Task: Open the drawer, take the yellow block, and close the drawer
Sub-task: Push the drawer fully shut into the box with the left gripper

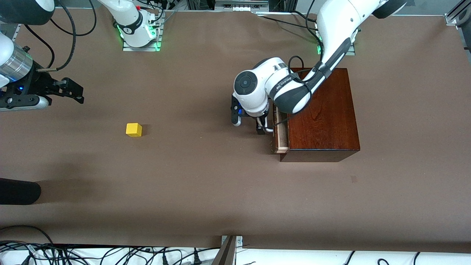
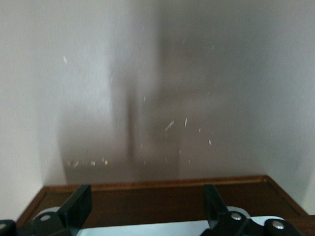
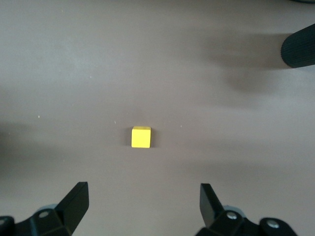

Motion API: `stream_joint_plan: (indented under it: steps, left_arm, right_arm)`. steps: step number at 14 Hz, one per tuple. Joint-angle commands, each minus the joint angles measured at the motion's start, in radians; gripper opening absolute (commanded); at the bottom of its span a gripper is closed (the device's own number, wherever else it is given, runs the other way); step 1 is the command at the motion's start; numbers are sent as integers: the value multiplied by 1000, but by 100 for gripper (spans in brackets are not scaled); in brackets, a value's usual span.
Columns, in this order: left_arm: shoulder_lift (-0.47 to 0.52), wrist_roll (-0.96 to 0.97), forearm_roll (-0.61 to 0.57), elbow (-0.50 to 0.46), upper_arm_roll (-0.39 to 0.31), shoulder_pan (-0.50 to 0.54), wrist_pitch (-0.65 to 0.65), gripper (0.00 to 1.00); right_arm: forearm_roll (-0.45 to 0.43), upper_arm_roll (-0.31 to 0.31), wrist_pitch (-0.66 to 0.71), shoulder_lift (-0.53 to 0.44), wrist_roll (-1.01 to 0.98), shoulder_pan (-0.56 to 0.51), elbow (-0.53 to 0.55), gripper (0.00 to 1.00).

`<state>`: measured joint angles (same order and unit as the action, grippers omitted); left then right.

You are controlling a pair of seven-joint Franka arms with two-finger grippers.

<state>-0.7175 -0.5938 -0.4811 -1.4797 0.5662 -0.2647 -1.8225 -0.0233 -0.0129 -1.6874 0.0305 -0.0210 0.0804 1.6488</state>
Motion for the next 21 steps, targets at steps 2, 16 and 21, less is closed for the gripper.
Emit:
stream_joint_plan:
  steps: [2, 16, 21]
  left_arm:
    - [23, -38, 22, 10, 6, 48, 61, 100]
    - [44, -86, 90, 24, 7, 73, 78, 100]
    - [185, -58, 266, 96, 3, 163, 164, 100]
  right_arm:
    - [14, -16, 78, -38, -33, 15, -9, 100]
    - [57, -1, 77, 11, -39, 16, -67, 100]
    - [52, -7, 97, 6, -40, 15, -73, 100]
